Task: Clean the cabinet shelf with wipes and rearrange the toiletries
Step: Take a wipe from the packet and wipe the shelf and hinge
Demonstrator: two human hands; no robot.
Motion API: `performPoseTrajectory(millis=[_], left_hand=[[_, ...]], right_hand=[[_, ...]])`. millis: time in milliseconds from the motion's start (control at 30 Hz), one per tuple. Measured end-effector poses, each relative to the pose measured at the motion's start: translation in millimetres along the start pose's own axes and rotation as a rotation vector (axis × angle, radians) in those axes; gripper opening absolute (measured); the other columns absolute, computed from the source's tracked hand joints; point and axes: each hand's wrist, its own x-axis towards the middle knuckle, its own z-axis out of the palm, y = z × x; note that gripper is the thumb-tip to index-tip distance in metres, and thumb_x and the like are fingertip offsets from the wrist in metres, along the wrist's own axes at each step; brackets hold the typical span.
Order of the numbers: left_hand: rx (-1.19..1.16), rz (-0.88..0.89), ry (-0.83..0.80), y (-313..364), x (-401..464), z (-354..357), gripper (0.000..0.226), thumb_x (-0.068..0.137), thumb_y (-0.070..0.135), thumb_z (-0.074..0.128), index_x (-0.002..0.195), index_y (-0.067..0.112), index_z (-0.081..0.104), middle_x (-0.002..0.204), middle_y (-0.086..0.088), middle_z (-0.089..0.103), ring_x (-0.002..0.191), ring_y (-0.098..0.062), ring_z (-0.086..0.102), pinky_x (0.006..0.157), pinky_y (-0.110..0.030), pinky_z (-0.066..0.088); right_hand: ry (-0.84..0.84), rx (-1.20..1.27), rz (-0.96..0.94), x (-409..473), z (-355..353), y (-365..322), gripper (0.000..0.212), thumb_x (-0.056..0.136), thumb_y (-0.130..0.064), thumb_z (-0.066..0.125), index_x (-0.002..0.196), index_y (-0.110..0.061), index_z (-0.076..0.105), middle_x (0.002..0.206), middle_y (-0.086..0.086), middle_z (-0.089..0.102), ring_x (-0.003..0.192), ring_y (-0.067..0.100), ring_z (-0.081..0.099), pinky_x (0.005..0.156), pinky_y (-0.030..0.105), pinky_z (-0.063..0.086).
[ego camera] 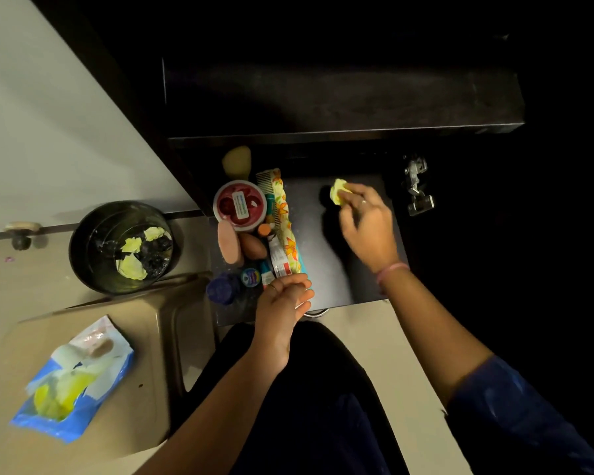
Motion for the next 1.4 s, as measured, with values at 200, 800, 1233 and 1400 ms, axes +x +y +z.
performPoseTrajectory(millis=[200, 800, 1233, 1400], left_hand=[[-0.009, 0.005, -0.002, 1, 3, -3, 0.023, 0.091, 0.002, 0.049, 0.079, 0.017, 0.061, 0.084, -0.003, 0.063, 0.078, -0.013, 0.062, 0.07, -0.022, 0.047], [0.017, 0.035, -0.02, 6, 10, 5, 0.023, 0.089, 0.001, 0.053, 0.075, 0.017, 0.063, 0.084, -0.004, 0.065, 0.08, -0.016, 0.063, 0.07, -0.023, 0.047], [0.027, 0.026, -0.034, -4, 0, 5, 0.022, 0.09, 0.001, 0.051, 0.08, 0.016, 0.064, 0.086, -0.004, 0.065, 0.082, -0.016, 0.063, 0.074, -0.023, 0.048], [0.046, 0.027, -0.048, -3, -7, 13, 0.021, 0.091, 0.002, 0.051, 0.081, 0.016, 0.064, 0.087, -0.004, 0.065, 0.084, -0.016, 0.063, 0.074, -0.023, 0.049]], right_hand=[[-0.403, -0.282, -0.165, 72, 59, -38, 0.044, 0.092, -0.005, 0.043, 0.136, -0.011, 0.046, 0.136, 0.016, 0.05, 0.116, 0.036, 0.055, 0.099, 0.04, 0.045], [-0.311, -0.523, 0.301, 90, 13, 53, 0.04, 0.095, 0.0, 0.03, 0.133, 0.008, 0.04, 0.144, 0.027, 0.032, 0.128, 0.037, 0.04, 0.105, 0.035, 0.033], [-0.267, -0.322, 0.495, 68, 20, 31, 0.049, 0.094, -0.006, 0.039, 0.14, 0.006, 0.028, 0.149, 0.021, 0.023, 0.136, 0.033, 0.03, 0.108, 0.036, 0.03], [-0.212, -0.395, 0.416, 11, 27, 54, 0.058, 0.091, 0.008, 0.026, 0.147, 0.006, 0.01, 0.156, 0.019, 0.002, 0.145, 0.03, 0.011, 0.115, 0.026, 0.017]])
